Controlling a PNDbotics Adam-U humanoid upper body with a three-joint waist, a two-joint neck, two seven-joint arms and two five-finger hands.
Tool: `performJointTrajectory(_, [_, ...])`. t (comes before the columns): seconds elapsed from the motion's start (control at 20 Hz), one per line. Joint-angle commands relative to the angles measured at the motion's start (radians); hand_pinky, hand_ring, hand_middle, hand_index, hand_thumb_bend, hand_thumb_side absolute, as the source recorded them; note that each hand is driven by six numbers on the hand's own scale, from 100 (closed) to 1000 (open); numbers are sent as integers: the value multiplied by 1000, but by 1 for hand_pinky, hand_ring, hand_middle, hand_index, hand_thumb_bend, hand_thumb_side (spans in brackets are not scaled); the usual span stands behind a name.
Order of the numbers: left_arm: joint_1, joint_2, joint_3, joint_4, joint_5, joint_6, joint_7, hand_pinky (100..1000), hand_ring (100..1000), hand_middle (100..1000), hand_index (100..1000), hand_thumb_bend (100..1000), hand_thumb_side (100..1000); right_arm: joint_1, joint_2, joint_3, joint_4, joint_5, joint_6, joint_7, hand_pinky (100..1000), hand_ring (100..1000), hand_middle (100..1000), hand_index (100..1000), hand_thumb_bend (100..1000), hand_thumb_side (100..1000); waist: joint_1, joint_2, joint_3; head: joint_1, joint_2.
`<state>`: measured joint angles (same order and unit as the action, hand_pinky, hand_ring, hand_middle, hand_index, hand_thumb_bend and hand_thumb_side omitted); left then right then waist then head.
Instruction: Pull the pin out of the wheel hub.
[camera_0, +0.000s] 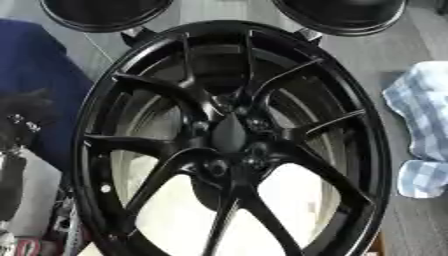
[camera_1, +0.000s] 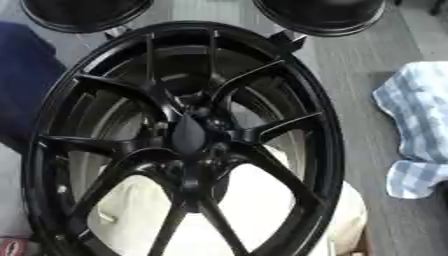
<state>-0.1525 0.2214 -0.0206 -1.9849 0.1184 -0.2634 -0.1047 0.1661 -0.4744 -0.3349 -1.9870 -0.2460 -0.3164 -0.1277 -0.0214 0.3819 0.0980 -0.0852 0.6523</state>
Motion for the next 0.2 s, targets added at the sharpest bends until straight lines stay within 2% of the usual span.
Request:
performJointTrajectory(0.05, [-10,22,1,-15,7,3,-5,808,912,679,799,100,703,-3,-33,1,-13,-19,-20,14,801,656,655,581,139,371,-1,-26,-1,3,-11])
performJointTrajectory(0.2, [-14,27,-7,-15,12,2,-11,809,911,679,799,100,700,-21,-33,18,-13,-26,-27,27,782,637,637,566,147,360,-3,-32,4,8,-6])
